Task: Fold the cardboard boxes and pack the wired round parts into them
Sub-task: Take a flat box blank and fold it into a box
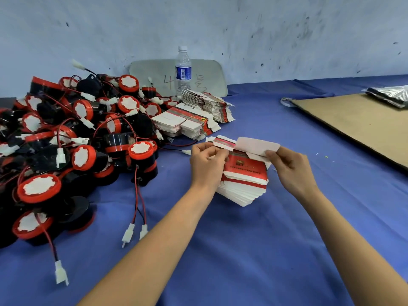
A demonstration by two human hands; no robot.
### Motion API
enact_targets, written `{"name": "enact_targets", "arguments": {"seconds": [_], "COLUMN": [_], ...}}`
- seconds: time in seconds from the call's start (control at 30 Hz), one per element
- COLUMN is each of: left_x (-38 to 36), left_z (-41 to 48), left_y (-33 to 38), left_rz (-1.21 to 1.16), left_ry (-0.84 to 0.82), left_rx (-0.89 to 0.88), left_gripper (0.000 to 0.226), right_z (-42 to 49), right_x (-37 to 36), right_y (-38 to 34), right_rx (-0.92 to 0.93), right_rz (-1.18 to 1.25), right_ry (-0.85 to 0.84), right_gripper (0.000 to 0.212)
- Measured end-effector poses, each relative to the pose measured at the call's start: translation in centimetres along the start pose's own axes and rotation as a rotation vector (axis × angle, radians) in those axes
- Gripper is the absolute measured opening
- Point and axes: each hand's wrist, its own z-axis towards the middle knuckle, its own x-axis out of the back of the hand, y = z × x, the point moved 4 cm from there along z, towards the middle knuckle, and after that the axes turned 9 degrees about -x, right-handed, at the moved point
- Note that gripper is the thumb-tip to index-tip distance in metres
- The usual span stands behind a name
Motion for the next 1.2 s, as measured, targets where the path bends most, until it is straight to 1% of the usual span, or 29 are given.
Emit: {"name": "enact_targets", "arguments": {"seconds": [0.1,0.13,0.17,0.2,0.27,0.3,0.37,0.43,0.47,0.53,0.57,0.63,0.67,0.7,0.77,0.8,0.83,0.87,0.93,0.97,1.0,1.03,1.1,1.13,1.2], "left_x": [0.0,-0.1,0.0,0.2,0.7,1.0,1.5,1.9,2.2,2.9,3.1,3.3,3.1,2.9,2.1,1.8,1.9,2.4,4.1,5.5,6.9,8.4,10.2,10.9,12.4], "left_z": [-0.6,-0.6,-0.6,-0.4,0.4,0.9,1.8,2.6,3.0,3.7,3.9,4.0,4.1,4.2,4.0,3.6,3.4,2.7,1.6,0.7,-0.4,-1.8,-5.7,-7.1,-8.6], "left_y": [0.8,0.9,1.0,1.0,0.6,0.5,0.4,0.2,0.0,-0.4,-0.6,-0.7,-0.7,-0.7,-0.5,0.0,0.7,1.4,3.3,4.0,4.8,5.4,5.7,5.4,3.9], "left_rz": [0.324,0.364,0.341,0.234,-0.043,-0.098,-0.15,-0.188,-0.185,-0.154,-0.133,-0.083,-0.054,-0.036,0.073,0.15,0.174,0.108,-0.234,-0.314,-0.277,-0.118,0.35,0.531,0.761], "left_ry": [0.009,0.016,0.018,0.024,0.024,0.026,0.028,0.054,0.077,0.112,0.112,0.096,0.087,0.073,0.009,-0.028,-0.037,-0.039,-0.048,-0.044,-0.048,-0.077,-0.229,-0.275,-0.312], "left_rx": [-0.299,-0.35,-0.357,-0.299,-0.112,-0.062,-0.025,0.041,0.084,0.14,0.14,0.116,0.101,0.082,0.036,0.002,-0.043,-0.068,-0.073,-0.092,-0.144,-0.272,-0.552,-0.599,-0.566], "left_gripper": [0.031,0.029,0.028,0.026,0.023,0.023,0.023,0.022,0.021,0.019,0.018,0.017,0.018,0.018,0.01,0.008,0.017,0.024,0.027,0.028,0.03,0.036,0.056,0.067,0.084], "right_z": [-0.3,-0.3,-0.4,-0.4,-0.9,-1.1,-1.4,-2.0,-2.3,-3.1,-3.4,-3.9,-3.8,-3.6,-3.2,-3.2,-3.3,-3.6,-4.6,-5.3,-6.1,-6.9,-8.5,-9.2,-10.5], "right_x": [-0.6,-0.9,-1.0,-1.0,-0.5,-0.1,0.3,0.9,1.4,2.7,3.7,5.8,6.6,7.2,7.3,6.7,5.7,4.4,1.5,0.0,-1.4,-2.7,-4.8,-5.8,-7.6], "right_y": [0.2,0.2,0.3,0.4,0.5,0.6,0.7,0.7,0.9,1.2,1.2,0.4,0.1,-0.4,-1.7,-2.4,-3.1,-3.7,-4.5,-4.7,-4.8,-4.9,-5.3,-5.6,-6.4], "right_rx": [0.151,0.199,0.219,0.229,0.28,0.3,0.33,0.327,0.301,0.207,0.141,0.055,0.01,-0.042,-0.112,-0.137,-0.168,-0.213,-0.33,-0.39,-0.451,-0.511,-0.59,-0.605,-0.619], "right_rz": [-0.176,-0.234,-0.267,-0.268,-0.256,-0.26,-0.254,-0.193,-0.141,0.005,0.147,0.592,0.807,0.964,1.134,1.188,1.232,1.266,1.259,1.215,1.163,1.124,1.09,1.097,1.141], "right_ry": [-0.003,-0.013,-0.022,-0.032,-0.039,-0.047,-0.075,-0.073,-0.056,-0.006,0.023,0.024,-0.008,-0.037,-0.085,-0.111,-0.14,-0.172,-0.262,-0.321,-0.376,-0.414,-0.455,-0.464,-0.485], "right_gripper": [0.025,0.029,0.032,0.031,0.022,0.021,0.022,0.022,0.023,0.034,0.042,0.046,0.044,0.038,0.018,0.014,0.019,0.025,0.031,0.032,0.031,0.029,0.032,0.033,0.034]}}
